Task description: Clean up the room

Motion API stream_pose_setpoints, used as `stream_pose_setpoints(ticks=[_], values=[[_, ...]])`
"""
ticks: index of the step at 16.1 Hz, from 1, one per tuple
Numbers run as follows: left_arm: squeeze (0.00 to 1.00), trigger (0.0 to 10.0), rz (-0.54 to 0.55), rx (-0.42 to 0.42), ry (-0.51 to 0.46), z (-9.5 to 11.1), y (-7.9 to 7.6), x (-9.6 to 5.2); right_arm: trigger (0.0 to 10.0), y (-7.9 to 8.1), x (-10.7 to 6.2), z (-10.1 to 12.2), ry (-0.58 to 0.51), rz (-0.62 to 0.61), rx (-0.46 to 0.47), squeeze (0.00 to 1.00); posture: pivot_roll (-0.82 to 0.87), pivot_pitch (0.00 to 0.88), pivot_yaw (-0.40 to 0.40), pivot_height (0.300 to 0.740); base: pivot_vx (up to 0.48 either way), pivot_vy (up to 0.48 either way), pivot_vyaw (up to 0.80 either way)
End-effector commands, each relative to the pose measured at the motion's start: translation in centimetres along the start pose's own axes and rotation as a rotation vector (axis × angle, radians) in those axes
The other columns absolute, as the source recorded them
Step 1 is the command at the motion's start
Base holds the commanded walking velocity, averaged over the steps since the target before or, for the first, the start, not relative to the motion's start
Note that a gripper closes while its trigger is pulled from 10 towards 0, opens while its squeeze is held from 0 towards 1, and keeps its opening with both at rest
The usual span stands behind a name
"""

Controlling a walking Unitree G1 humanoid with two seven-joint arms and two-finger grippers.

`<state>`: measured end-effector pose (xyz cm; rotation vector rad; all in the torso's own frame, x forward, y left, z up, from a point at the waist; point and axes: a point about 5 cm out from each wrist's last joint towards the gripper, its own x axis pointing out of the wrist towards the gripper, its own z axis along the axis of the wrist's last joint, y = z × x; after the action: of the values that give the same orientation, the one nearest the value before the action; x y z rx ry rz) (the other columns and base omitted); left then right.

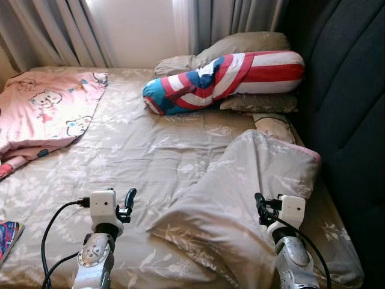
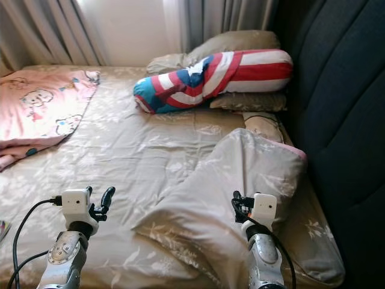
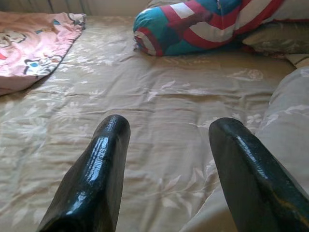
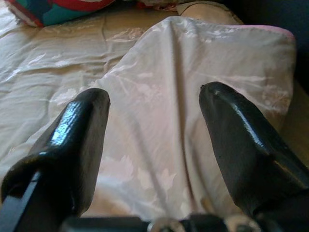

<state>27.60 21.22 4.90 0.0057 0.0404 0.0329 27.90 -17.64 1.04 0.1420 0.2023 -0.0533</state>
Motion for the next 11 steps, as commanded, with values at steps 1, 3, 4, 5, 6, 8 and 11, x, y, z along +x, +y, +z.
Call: stream_pose_setpoints(ticks=[1, 3, 4, 5, 6, 8, 11], values=[[0.0, 10.0, 0.009, 0.005, 0.015, -0.12, 0.27, -0.18, 10.0, 0.01, -0.17, -0.33, 0.012, 0.0, 0.005, 0.0, 0.01, 0.08, -0.024, 0.675, 0.0, 0.0, 0.0], [0.0, 10.0, 0.008, 0.005, 0.016, -0.11, 0.27, -0.18, 10.0, 0.05, -0.17, -0.27, 0.01, 0.003, 0.008, 0.0, 0.01, 0.081, -0.024, 0.675, 0.0, 0.0, 0.0], [0.0, 10.0, 0.007, 0.005, 0.017, -0.11, 0.25, -0.17, 10.0, 0.03, -0.17, -0.29, 0.012, 0.002, 0.008, 0.0, 0.01, 0.081, -0.024, 0.675, 0.0, 0.0, 0.0], [0.0, 10.0, 0.007, 0.004, 0.018, -0.11, 0.25, -0.18, 10.0, 0.04, -0.17, -0.33, 0.015, 0.003, 0.007, 0.0, 0.01, 0.082, -0.023, 0.675, 0.0, 0.0, 0.0], [0.0, 10.0, 0.006, 0.004, 0.018, -0.11, 0.25, -0.17, 10.0, 0.05, -0.16, -0.34, 0.016, 0.003, 0.008, 0.0, 0.01, 0.082, -0.023, 0.675, 0.0, 0.0, 0.0], [0.0, 10.0, 0.005, 0.003, 0.018, -0.07, 0.21, -0.16, 10.0, 0.13, -0.14, -0.33, 0.016, 0.005, 0.009, 0.0, 0.01, 0.082, -0.023, 0.675, 0.0, 0.0, 0.0], [0.0, 10.0, 0.0, 0.002, 0.019, -0.02, 0.14, -0.09, 10.0, 0.2, -0.09, -0.48, 0.026, 0.002, 0.011, 0.0, 0.01, 0.082, -0.021, 0.675, 0.0, 0.0, 0.0]])
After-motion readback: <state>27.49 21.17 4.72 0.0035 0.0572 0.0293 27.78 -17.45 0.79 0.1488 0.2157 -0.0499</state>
